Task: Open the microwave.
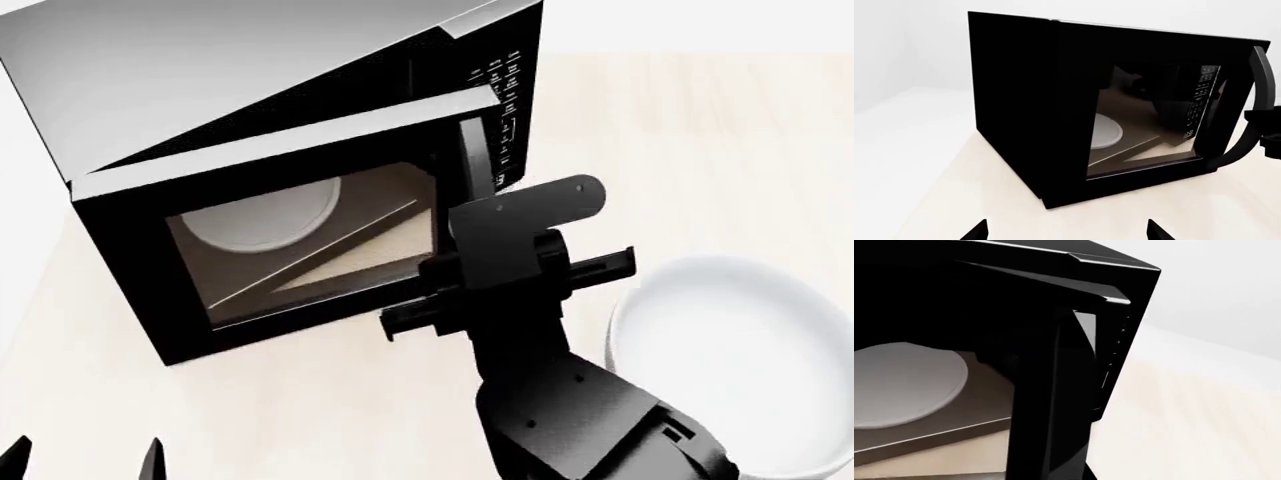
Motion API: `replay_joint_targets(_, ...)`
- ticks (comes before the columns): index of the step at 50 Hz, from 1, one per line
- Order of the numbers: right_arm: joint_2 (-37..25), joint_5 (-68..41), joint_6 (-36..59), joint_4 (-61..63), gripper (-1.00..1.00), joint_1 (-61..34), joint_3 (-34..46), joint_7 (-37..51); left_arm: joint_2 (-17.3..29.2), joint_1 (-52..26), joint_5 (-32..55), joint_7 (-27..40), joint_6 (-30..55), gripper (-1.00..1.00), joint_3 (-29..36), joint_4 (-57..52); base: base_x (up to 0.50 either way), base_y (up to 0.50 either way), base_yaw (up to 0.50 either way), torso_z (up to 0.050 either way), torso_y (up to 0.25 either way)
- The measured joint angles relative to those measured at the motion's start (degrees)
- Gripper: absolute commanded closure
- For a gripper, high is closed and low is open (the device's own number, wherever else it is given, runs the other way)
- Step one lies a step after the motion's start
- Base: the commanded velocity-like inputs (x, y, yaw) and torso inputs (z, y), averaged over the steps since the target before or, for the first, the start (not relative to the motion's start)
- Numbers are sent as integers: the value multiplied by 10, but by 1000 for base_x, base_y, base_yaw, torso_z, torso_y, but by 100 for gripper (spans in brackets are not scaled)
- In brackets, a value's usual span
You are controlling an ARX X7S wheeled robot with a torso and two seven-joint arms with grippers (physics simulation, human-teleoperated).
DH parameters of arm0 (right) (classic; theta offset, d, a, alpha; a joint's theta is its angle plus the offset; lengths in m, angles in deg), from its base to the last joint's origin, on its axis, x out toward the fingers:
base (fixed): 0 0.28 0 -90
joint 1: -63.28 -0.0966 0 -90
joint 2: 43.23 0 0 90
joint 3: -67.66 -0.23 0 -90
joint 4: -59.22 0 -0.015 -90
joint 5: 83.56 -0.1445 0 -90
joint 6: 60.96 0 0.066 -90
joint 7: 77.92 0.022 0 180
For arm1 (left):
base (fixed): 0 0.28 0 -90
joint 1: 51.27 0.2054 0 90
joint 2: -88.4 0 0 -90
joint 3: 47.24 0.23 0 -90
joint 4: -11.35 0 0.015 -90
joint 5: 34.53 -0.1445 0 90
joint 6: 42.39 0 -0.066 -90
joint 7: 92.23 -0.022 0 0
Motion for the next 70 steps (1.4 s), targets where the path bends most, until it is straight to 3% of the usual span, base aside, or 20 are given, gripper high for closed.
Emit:
replay_joint_targets(35,-80,9,5,182,100,60,9,106,3,-3,-1,3,-5,-100,10,9,0,0,0,0,2)
replay_joint_targets(69,-94,24,-30,212,100,92,6,120,8,-6,4,8,-10,-100,12,13,0,0,0,0,1)
replay_joint_targets(70,-93,24,-31,212,-100,92,6,120,8,-6,4,8,-10,-100,12,13,0,0,0,0,0)
